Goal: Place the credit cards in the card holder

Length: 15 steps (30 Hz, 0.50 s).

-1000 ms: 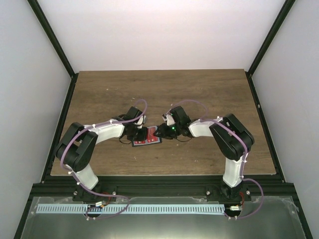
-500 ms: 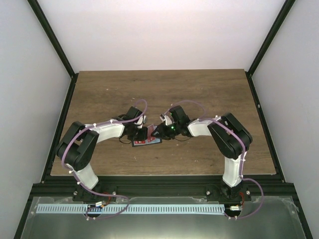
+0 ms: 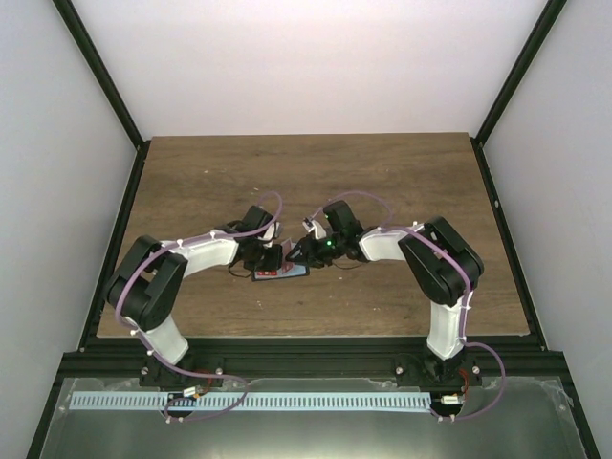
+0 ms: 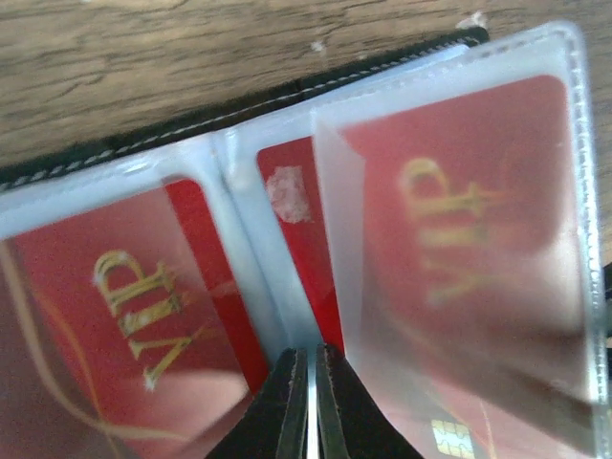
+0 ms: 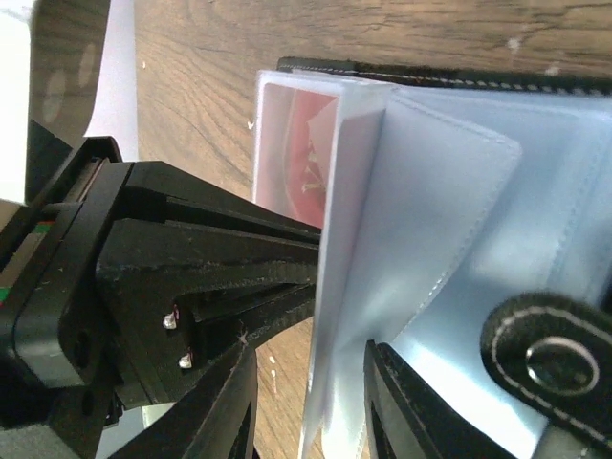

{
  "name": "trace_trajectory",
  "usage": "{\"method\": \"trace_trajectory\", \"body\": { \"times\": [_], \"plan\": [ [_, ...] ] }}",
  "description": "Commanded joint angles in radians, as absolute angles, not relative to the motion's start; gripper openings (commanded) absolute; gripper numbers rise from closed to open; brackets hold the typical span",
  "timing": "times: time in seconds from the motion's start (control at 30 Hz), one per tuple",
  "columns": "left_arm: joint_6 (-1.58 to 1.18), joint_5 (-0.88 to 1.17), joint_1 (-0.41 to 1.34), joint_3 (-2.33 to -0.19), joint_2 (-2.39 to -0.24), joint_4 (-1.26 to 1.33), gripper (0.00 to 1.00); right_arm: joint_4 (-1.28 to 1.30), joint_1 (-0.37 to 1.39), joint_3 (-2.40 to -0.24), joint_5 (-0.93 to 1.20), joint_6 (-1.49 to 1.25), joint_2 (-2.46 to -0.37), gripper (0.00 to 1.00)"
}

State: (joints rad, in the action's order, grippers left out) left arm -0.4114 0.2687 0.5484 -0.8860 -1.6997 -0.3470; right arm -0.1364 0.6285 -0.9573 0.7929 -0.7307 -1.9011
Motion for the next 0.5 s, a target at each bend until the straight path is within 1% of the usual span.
{"method": "trace_trajectory", "body": {
  "times": [0.0,0.23,0.47],
  "plan": [
    [-0.426,0.170,0.552,-0.871,-1.643,-0.459,0.07,-0.106,0.657,-1.018,0.809,-0.724,-1.913,0.33],
    [-0.461,0.113,0.550,-0.849,-1.516,-0.518,0.13,-0.067,0.699,-1.080,0.781,-0.722,-1.937,0.33],
    [-0.499,0.045,0.537,-0.810,-1.394,-0.563,0.15,-0.031,0.752,-1.182,0.762,-0.732,-1.992,0.34]
  ]
}}
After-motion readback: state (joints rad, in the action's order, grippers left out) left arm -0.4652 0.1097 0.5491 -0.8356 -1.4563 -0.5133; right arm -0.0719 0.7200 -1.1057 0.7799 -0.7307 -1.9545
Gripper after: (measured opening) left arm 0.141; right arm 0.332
